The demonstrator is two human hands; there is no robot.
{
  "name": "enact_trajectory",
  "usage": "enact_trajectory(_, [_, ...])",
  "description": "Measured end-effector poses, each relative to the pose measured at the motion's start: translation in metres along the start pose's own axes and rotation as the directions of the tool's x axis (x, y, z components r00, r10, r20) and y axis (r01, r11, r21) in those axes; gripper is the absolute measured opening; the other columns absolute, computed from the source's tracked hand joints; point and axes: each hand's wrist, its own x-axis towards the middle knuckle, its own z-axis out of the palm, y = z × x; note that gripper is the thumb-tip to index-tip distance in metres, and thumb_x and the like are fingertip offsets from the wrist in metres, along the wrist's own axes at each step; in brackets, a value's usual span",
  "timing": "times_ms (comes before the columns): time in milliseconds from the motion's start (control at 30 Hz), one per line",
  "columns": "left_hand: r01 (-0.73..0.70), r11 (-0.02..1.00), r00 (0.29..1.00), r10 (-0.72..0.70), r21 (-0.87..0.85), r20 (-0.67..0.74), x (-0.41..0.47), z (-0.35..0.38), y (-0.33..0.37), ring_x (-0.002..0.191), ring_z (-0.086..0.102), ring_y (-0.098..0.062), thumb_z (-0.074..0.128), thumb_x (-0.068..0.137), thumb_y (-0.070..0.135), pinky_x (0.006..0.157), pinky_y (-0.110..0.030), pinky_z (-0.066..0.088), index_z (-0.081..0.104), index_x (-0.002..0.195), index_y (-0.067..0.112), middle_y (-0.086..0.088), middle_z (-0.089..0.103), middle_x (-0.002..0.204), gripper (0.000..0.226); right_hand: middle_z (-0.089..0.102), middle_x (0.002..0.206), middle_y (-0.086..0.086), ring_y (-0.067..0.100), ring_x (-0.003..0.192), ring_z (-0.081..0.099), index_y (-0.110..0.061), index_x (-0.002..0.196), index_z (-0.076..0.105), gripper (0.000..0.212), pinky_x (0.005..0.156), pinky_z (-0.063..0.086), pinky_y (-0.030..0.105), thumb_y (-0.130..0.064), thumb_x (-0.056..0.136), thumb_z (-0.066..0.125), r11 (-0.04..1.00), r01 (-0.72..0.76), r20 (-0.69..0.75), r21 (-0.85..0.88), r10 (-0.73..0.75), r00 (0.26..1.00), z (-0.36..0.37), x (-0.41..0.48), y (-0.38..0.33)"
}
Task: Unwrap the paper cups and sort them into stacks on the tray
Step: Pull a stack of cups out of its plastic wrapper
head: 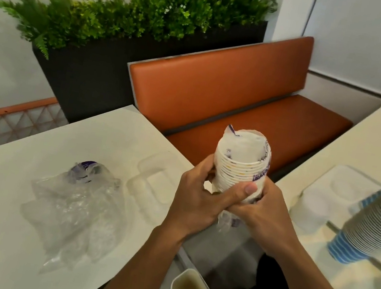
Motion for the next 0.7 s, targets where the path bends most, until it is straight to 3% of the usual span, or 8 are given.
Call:
enact_trajectory(67, [0.021,1.0,0.996,-0.02,-0.014,0.082,-0.003,0.006,0.002,0.119,0.065,-0.006,0.083,0.081,0.048,0.087,-0.02,0.059,0.057,0.137,0.034,0.02,0.067,0.129,0.064,0.06,0.086,-0.052,-0.026,0.092,0.059,-0.04,0.108,0.051,0.05,0.061,0.048,0.002,-0.021,0.075,0.082,1.0,-0.011,-0.012,0.005,0.011,1.0,-0.008,-0.01,0.003])
enact_trajectory(133, [0.008,0.999,0.993,-0.004,-0.036,0.116,-0.004,0.011,0.008,0.124,0.062,-0.006,0.085,0.079,0.049,0.088,-0.02,0.058,0.05,0.144,0.035,0.02,0.063,0.135,0.076,0.063,0.104,-0.046,-0.017,0.106,0.061,-0.039,0.125,0.049,0.067,0.073,0.053,0.006,-0.029,0.069,0.083,1.0,-0.011,-0.007,0.014,0.012,1.0,-0.017,-0.017,0.009])
enact_trajectory(233, [-0.03,0.993,0.998,0.037,-0.118,0.054,0.0,0.018,0.025,0.13,0.053,0.006,0.085,0.072,0.058,0.088,-0.011,0.052,0.035,0.155,0.038,0.025,0.051,0.146,0.099,0.066,0.123,-0.027,0.001,0.118,0.063,-0.036,0.145,0.042,0.085,0.092,0.057,0.02,-0.026,0.075,0.088,0.999,-0.02,0.018,-0.027,0.02,1.0,-0.026,-0.024,0.02])
enact_trajectory(300, [-0.034,0.988,0.999,0.039,-0.148,0.031,0.004,0.027,0.034,0.131,0.052,0.006,0.082,0.067,0.068,0.092,-0.016,0.055,0.033,0.156,0.042,0.025,0.048,0.149,0.104,0.067,0.128,-0.016,0.008,0.119,0.064,-0.033,0.146,0.042,0.085,0.097,0.058,0.027,-0.021,0.076,0.09,1.0,-0.018,0.021,-0.026,0.018,1.0,-0.03,-0.027,0.026])
enact_trajectory(367, [-0.024,0.994,0.999,0.028,-0.11,0.038,0.004,0.04,0.037,0.13,0.055,0.002,0.081,0.07,0.067,0.097,-0.025,0.057,0.036,0.154,0.043,0.025,0.051,0.147,0.099,0.067,0.127,-0.016,0.01,0.12,0.065,-0.032,0.144,0.043,0.084,0.094,0.058,0.026,-0.016,0.077,0.09,1.0,-0.011,0.001,-0.017,0.011,1.0,-0.031,-0.028,0.029])
enact_trajectory(500, [0.017,0.991,1.0,-0.019,-0.136,-0.011,-0.006,0.065,0.029,0.124,0.061,-0.001,0.083,0.07,0.061,0.099,-0.029,0.058,0.04,0.152,0.04,0.023,0.06,0.136,0.096,0.066,0.118,-0.032,-0.001,0.117,0.064,-0.038,0.136,0.046,0.077,0.085,0.055,0.015,-0.013,0.076,0.088,1.0,-0.012,-0.045,-0.01,0.012,0.999,-0.041,-0.035,0.024])
enact_trajectory(700, [0.015,0.98,1.0,-0.018,-0.2,-0.016,-0.022,0.09,0.023,0.118,0.068,-0.014,0.089,0.076,0.041,0.092,-0.041,0.062,0.054,0.141,0.03,0.014,0.069,0.128,0.075,0.067,0.126,-0.022,0.002,0.12,0.064,-0.033,0.138,0.048,0.077,0.092,0.056,0.018,0.002,0.08,0.084,1.0,0.019,-0.124,0.016,-0.017,0.992,-0.053,-0.046,0.025])
